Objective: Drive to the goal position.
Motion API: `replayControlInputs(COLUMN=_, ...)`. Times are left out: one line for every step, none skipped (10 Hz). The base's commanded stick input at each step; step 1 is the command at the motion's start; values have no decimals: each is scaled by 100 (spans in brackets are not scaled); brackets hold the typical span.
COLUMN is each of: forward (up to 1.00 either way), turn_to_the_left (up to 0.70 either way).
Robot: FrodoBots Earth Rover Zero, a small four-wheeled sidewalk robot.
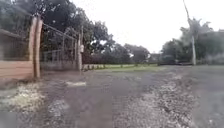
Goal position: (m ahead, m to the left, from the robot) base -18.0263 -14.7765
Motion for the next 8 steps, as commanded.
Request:
replayControlInputs(forward=70, turn_to_the_left=-35)
replayControlInputs(forward=70, turn_to_the_left=-35)
replayControlInputs(forward=70, turn_to_the_left=-35)
replayControlInputs(forward=70, turn_to_the_left=-35)
replayControlInputs(forward=70, turn_to_the_left=-35)
replayControlInputs(forward=70, turn_to_the_left=-35)
replayControlInputs(forward=70, turn_to_the_left=-35)
replayControlInputs(forward=70, turn_to_the_left=-35)
